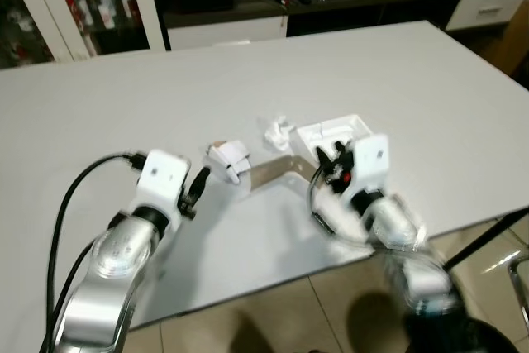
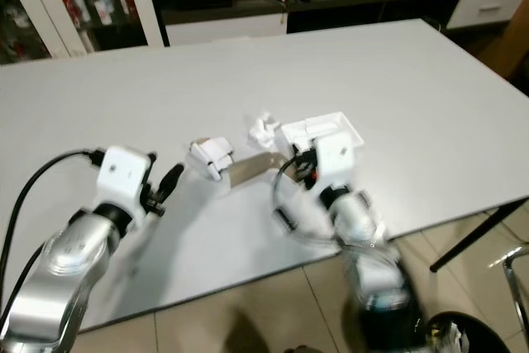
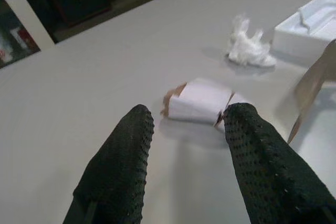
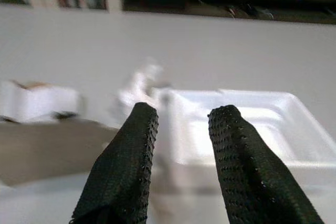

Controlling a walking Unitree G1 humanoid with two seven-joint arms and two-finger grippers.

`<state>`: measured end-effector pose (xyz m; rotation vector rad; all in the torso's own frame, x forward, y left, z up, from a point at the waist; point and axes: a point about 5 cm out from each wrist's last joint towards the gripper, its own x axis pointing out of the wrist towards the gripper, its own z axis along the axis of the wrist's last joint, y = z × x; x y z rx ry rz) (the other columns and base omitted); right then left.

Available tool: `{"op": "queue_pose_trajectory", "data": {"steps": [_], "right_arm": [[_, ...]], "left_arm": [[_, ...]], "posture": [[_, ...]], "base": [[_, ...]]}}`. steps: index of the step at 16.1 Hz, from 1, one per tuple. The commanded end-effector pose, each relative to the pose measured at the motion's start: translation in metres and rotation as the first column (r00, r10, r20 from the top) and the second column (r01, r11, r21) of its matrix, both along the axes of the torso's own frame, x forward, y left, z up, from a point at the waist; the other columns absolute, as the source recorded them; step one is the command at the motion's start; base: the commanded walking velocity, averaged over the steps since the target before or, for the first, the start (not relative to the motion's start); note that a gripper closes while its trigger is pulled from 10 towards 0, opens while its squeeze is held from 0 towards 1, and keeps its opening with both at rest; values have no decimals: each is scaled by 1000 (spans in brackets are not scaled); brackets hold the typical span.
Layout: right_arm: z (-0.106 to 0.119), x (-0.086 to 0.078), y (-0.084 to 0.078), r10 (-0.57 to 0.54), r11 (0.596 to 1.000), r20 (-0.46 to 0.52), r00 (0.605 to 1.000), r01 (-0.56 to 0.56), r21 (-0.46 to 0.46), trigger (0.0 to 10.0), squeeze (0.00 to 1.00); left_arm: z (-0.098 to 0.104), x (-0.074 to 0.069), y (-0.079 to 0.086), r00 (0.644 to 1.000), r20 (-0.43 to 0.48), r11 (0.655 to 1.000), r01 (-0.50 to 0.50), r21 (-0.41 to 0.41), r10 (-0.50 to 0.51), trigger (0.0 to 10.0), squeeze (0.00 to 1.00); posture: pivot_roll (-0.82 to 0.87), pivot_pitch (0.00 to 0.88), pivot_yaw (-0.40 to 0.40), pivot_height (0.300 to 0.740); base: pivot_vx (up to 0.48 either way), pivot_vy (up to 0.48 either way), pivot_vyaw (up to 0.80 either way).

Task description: Picking trash to rubbish bin

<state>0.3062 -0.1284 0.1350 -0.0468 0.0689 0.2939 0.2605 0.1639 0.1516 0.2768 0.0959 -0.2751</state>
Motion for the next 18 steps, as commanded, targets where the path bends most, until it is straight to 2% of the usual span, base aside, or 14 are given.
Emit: {"op": "queue_pose_trajectory", "data": {"steps": [1, 4, 9, 14, 16, 18], "right_arm": [[-3, 3, -2, -1, 1000, -43, 999, 1, -14, 10000, 0], [-3, 12, -9, 64, 991, -57, 996, -71, -117, 10000, 0], [-17, 5, -2, 47, 996, -55, 997, -51, -71, 10000, 0], [-12, 18, 1, 62, 997, -43, 997, -64, -34, 10000, 0], [-15, 13, 1, 45, 999, -39, 998, -46, -13, 10000, 0], [-21, 1, 1, 24, 997, -58, 998, -19, 79, 10000, 0]], "left_arm": [[-3, 2, 2, 1000, -22, 1000, -3, -5, 3, 10000, 0], [-3, 9, -1, 1000, -7, 1000, 4, -3, -4, 10000, 0], [-7, 14, -2, 1000, -8, 999, -18, -31, 18, 10000, 0], [-5, 14, -1, 1000, -6, 1000, -14, 4, 14, 10000, 0], [-6, 11, -1, 1000, -12, 1000, -16, 0, 16, 10000, 0], [-4, 9, -1, 1000, -9, 1000, 0, 3, 0, 10000, 0]], "posture": [[38, 45, 31, 740], [32, 14, 10, 740], [30, 0, -17, 740], [47, 12, -42, 740], [49, 26, -43, 740], [49, 32, -40, 740]], "base": [[0, 0, 0], [0, 0, 0], [0, 0, 0], [0, 0, 0], [0, 0, 0], [0, 133, 0]]}}
